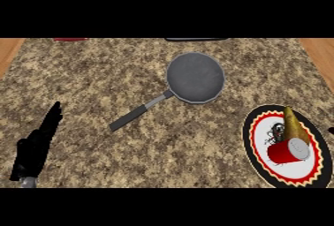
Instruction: Pick the pear from the plate and place it in the pan
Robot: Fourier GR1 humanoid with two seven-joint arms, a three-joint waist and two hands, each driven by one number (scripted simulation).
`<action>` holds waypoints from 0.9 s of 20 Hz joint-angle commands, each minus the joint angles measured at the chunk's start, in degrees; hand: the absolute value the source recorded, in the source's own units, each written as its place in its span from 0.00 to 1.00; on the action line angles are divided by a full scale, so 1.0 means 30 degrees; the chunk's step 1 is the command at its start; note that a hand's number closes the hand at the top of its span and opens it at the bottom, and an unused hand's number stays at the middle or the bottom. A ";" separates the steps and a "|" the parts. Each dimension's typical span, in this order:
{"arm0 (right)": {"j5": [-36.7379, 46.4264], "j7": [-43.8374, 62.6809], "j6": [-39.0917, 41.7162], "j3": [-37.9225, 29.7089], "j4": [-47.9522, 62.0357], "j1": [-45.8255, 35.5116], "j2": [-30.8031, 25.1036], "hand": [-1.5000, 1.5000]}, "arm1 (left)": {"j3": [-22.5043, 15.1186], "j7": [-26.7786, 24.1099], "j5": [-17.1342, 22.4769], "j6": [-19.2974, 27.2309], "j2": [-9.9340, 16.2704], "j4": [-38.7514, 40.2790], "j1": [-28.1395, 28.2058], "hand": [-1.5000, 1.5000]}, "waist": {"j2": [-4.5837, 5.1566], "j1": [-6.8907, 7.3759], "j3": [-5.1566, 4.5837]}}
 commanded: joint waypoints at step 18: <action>0.2794 1.4843 0.9033 0.4285 -0.6324 -0.2102 -0.6596 0.00 | -0.0620 0.0959 -0.1560 -0.0486 -0.1064 -0.0839 0.0024 0.50 | 0.0160 0.1207 0.0013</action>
